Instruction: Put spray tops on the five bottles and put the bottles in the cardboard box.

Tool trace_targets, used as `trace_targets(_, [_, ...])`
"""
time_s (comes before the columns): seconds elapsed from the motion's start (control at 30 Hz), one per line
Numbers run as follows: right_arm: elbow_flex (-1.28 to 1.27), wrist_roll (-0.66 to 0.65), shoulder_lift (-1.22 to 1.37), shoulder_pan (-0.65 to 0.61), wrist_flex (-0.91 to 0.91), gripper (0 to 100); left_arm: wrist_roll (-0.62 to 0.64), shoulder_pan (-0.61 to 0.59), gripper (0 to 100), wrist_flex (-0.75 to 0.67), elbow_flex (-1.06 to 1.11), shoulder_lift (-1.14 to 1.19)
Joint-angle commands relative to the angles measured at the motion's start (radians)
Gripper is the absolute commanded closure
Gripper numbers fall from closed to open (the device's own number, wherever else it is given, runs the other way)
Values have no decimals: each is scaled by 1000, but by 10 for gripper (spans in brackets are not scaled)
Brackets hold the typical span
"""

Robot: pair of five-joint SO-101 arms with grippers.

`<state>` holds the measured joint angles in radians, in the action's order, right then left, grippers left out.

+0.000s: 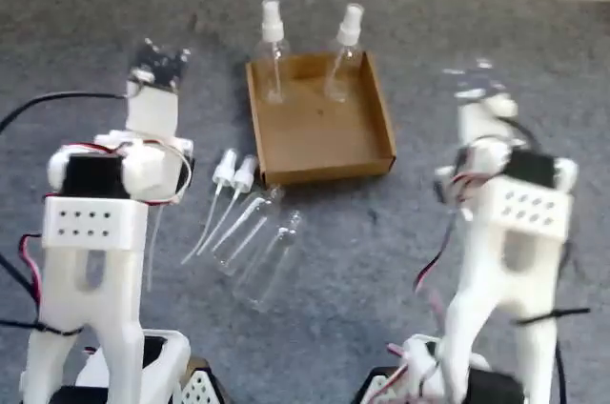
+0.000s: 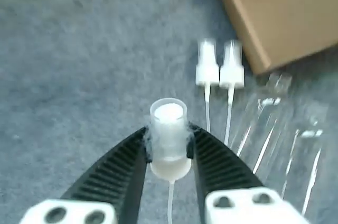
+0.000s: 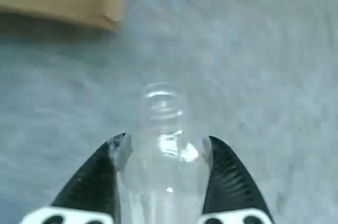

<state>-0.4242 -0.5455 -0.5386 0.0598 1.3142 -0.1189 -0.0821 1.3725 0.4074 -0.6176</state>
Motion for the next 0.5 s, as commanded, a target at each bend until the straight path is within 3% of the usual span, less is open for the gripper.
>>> trace_targets(0.0, [-33, 118, -119, -245, 5, 995, 91, 10, 997, 35, -120, -133])
trace_targets(0.23, [-39, 304, -77, -619, -133, 995, 98, 10, 997, 23, -64, -443])
trace_targets(0.37, [-44, 328, -73, -759, -268, 995, 112, 10, 997, -84, -12, -529])
trace_targets(0.47, [-82, 328, -70, -806, -300, 995, 193, 10, 997, -143, -4, -576])
